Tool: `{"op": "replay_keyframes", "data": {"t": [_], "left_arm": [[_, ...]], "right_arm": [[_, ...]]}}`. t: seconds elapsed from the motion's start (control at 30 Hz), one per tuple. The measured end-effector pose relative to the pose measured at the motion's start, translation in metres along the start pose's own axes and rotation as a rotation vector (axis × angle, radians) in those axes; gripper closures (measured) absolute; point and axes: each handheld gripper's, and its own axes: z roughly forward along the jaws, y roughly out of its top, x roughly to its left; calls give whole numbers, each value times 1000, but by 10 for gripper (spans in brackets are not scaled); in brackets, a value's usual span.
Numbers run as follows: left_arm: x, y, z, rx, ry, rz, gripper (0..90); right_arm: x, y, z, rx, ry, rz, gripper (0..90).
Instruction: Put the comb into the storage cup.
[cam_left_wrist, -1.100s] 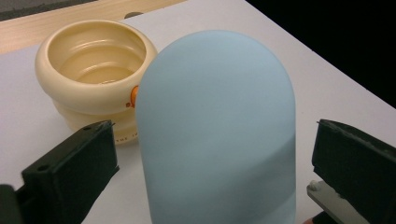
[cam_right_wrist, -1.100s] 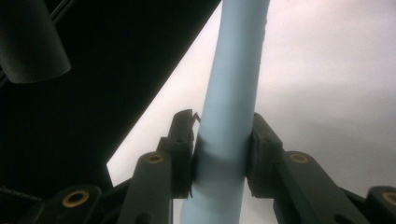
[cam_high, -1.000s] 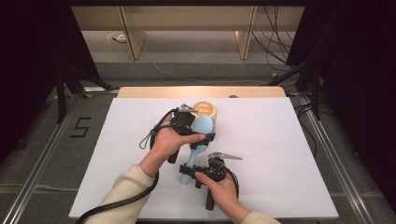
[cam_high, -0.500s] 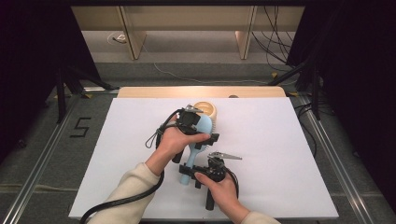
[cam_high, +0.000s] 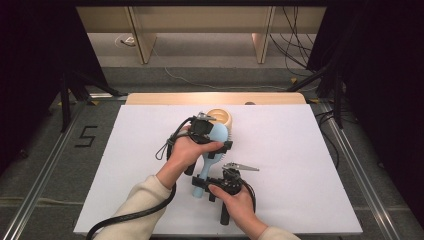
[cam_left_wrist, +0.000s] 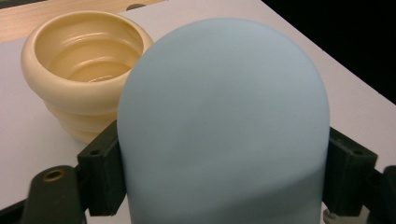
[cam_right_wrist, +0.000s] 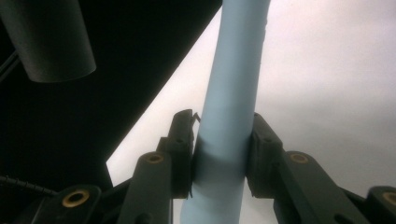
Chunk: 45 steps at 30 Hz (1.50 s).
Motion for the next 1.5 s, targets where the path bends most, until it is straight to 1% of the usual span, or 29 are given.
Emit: {"op": "replay_keyframes", "data": {"t": [0.1,0.2,0.27,0.5,0.57,0.7,0.8,0.93,1.0,1.07,1.1,1.23,1.5], "left_arm": [[-1,0,-1,-2,6,-3,188],[-2,0,-2,-10,2,4,190],[-3,0,-3,-20,5,8,190],[-6,1,-7,-39,20,27,192],[-7,1,-9,-47,29,30,192],[-8,2,-12,-57,47,49,193],[-9,2,-14,-70,67,68,194],[-11,3,-17,-92,109,103,195],[-12,3,-19,-108,121,114,196],[-14,4,-22,-122,134,125,197],[-14,4,-23,-121,140,136,197],[-17,6,-26,-135,162,158,198],[-17,7,-31,-151,200,192,199]], "right_arm": [[0,0,0,5,-2,-2,677],[1,1,0,5,-2,-9,676],[0,2,0,0,-7,-25,675],[1,4,-1,-6,-21,-58,666],[0,5,-2,-8,-34,-57,634],[0,8,-4,-23,-64,-85,566],[1,10,-5,-31,-86,-101,491],[1,13,-6,-40,-129,-129,375],[1,15,-8,-50,-154,-150,327],[0,17,-9,-60,-167,-158,303],[0,17,-9,-60,-167,-158,303],[0,18,-9,-68,-179,-162,285],[1,22,-14,-88,-203,-186,262]]}}
